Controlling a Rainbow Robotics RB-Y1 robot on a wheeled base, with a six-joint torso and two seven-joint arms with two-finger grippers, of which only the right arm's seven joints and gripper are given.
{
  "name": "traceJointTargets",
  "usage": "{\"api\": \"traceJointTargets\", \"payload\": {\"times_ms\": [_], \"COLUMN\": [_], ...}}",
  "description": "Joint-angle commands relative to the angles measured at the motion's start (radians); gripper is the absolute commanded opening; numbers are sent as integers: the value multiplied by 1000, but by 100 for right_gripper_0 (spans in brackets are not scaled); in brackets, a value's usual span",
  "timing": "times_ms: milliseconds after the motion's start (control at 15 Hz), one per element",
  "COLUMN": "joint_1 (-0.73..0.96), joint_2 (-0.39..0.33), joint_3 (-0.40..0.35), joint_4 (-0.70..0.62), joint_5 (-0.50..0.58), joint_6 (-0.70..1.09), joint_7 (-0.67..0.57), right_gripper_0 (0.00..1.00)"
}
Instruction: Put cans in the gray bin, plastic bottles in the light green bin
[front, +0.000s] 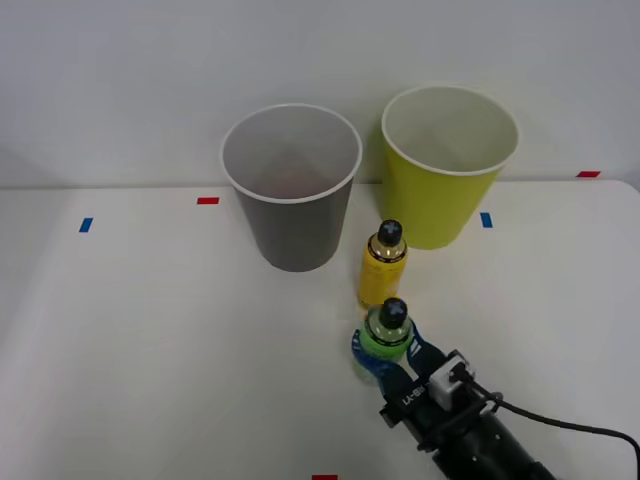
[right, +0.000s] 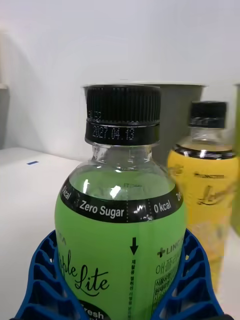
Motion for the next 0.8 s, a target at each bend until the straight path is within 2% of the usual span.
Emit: {"api": "traceJointTargets", "payload": {"times_ms": [67,200,333,667,800], "joint_1": [124,197,260,294,292], "joint_2": [-80,-114,-126,-82,-50], "joint_3": [-60,-85,-148,-303,-372], "joint_4": [-138,-202,-251,-294,-356], "joint_5": [-30,-98,-104,-119,-133], "joint_6": [-9,-58,-91,-76,22], "joint_7": [-19,-17,-20,-33,-43], "right_gripper_0": [0,0,0,0,0]}}
